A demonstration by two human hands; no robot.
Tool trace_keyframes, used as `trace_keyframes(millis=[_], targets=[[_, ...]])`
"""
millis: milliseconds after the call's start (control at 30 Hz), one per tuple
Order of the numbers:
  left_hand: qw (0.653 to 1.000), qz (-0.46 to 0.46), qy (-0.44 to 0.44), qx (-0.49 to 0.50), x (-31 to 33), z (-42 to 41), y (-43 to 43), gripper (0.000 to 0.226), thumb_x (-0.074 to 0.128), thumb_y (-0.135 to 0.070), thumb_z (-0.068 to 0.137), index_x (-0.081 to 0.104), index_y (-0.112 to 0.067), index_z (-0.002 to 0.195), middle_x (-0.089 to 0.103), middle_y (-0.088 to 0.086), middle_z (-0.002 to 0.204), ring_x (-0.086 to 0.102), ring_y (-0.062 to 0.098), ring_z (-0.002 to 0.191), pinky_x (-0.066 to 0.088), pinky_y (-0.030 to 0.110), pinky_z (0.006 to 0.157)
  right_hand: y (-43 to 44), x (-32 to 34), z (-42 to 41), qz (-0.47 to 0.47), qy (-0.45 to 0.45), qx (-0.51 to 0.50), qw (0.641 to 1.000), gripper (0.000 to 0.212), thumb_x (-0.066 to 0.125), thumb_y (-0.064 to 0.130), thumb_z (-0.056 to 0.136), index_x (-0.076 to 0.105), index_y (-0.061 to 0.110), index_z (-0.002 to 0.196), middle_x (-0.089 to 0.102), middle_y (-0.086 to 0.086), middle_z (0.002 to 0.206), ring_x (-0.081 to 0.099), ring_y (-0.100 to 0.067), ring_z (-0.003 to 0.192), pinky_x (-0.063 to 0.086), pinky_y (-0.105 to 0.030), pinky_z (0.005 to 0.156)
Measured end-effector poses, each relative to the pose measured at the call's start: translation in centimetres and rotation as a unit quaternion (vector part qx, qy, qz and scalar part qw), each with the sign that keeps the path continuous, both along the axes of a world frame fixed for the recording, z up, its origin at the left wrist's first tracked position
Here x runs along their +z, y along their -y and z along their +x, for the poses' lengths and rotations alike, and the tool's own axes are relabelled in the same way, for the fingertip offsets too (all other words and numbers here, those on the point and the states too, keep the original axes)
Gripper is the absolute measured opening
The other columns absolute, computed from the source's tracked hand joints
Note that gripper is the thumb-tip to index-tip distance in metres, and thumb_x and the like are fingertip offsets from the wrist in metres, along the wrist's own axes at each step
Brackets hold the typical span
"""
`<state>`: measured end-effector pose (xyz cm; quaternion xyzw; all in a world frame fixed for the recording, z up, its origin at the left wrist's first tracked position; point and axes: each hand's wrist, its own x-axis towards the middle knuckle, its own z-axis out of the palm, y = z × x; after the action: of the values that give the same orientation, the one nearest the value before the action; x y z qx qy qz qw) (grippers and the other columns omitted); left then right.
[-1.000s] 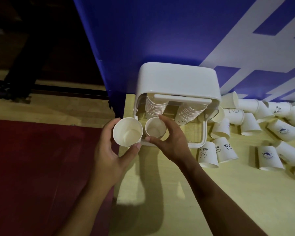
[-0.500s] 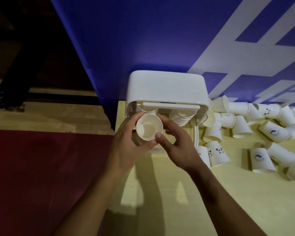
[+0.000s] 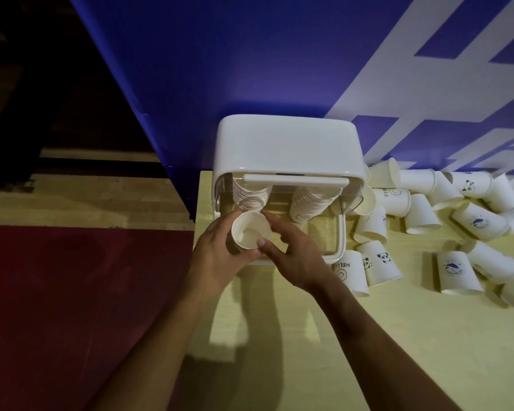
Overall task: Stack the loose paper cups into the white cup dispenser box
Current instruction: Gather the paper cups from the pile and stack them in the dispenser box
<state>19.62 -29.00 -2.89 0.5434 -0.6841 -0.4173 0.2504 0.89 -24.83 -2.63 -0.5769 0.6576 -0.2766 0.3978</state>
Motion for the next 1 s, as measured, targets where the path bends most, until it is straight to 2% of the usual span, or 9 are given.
trace_keyframes(millis=[100,233,333,433,533,633,733,900,1000], targets=[[1.000,-0.001,0.010,-0.002,0.0,0.1,0.2,0.080,0.093,-0.032,0.073,0.058,-0.028,0.145,0.063,-0.008,0.136,0.058,0.010,0.120,0.041,0.009,0.088,0.1,-0.1,0.4,0.031,0.024,0.002,0.999,0.054,0.062,0.039,0.102,0.043,0.037,0.153,0.068,0.016,0.130,0.065,-0.001,0.118,0.051,-0.028,0.102],[1.000,0.010,0.019,-0.003,-0.1,0.5,0.4,0.084,0.093,-0.036,0.072,0.054,-0.031,0.146,0.063,-0.007,0.135,0.059,0.015,0.119,0.048,0.027,0.090,0.3,0.5,0.6,0.032,0.024,0.007,0.999,0.056,0.059,0.040,0.103,0.039,0.038,0.156,0.062,0.021,0.136,0.060,0.005,0.121,0.046,-0.023,0.102],[0.999,0.018,0.024,-0.014,0.1,0.8,0.3,0.095,0.093,-0.046,0.069,0.046,-0.036,0.150,0.058,-0.007,0.143,0.056,0.017,0.129,0.051,0.038,0.100,-0.3,0.7,0.4,0.030,0.006,-0.018,0.999,0.069,0.059,0.053,0.099,0.032,0.034,0.160,0.050,0.013,0.154,0.052,-0.003,0.135,0.043,-0.030,0.111],[0.999,-0.020,0.038,0.011,1.9,1.0,-0.9,0.095,0.093,-0.043,0.072,0.046,-0.028,0.153,0.049,-0.004,0.155,0.045,0.011,0.139,0.038,0.026,0.108,-2.5,2.0,-1.7,0.011,0.003,-0.083,0.996,0.070,0.062,0.057,0.096,0.039,0.031,0.158,0.055,0.013,0.150,0.056,-0.001,0.130,0.046,-0.028,0.109],[0.990,-0.138,-0.018,-0.002,4.1,-0.3,-2.6,0.073,0.080,-0.049,0.077,0.060,-0.014,0.137,0.059,0.001,0.139,0.053,0.011,0.126,0.040,0.013,0.102,-5.9,4.0,-6.1,-0.001,-0.021,-0.141,0.990,0.061,0.068,0.049,0.096,0.050,0.031,0.152,0.065,0.019,0.133,0.061,0.006,0.118,0.050,-0.021,0.102],[0.982,-0.167,-0.064,-0.067,6.0,-4.7,-3.7,0.062,0.072,-0.050,0.083,0.062,-0.015,0.133,0.061,-0.003,0.134,0.060,0.017,0.123,0.049,0.031,0.103,-9.1,6.1,-12.1,0.000,-0.050,-0.203,0.978,0.054,0.069,0.040,0.097,0.055,0.028,0.148,0.069,0.018,0.125,0.066,0.002,0.111,0.053,-0.027,0.101],[0.972,-0.162,-0.065,-0.155,7.8,-11.2,-4.5,0.060,0.070,-0.052,0.086,0.060,-0.021,0.136,0.058,-0.008,0.139,0.058,0.012,0.128,0.050,0.031,0.103,-12.0,8.1,-18.5,0.006,-0.065,-0.267,0.961,0.051,0.069,0.034,0.097,0.057,0.029,0.146,0.071,0.017,0.120,0.067,0.003,0.106,0.055,-0.024,0.095],[0.946,-0.169,0.015,-0.277,8.2,-24.1,-5.2,0.064,0.068,-0.054,0.083,0.057,-0.027,0.140,0.050,-0.013,0.147,0.052,0.007,0.128,0.045,0.022,0.092,-17.2,9.3,-28.6,-0.002,-0.039,-0.361,0.932,0.040,0.068,0.028,0.099,0.061,0.029,0.139,0.073,0.014,0.116,0.070,0.003,0.101,0.056,-0.026,0.091],[0.918,-0.197,0.075,-0.336,6.7,-32.4,-5.1,0.070,0.071,-0.050,0.082,0.056,-0.022,0.144,0.053,-0.002,0.149,0.054,0.018,0.132,0.054,0.036,0.096,-19.9,8.2,-34.6,-0.007,-0.029,-0.391,0.920,0.037,0.067,0.026,0.099,0.063,0.028,0.136,0.074,0.013,0.113,0.071,-0.004,0.100,0.053,-0.019,0.080]])
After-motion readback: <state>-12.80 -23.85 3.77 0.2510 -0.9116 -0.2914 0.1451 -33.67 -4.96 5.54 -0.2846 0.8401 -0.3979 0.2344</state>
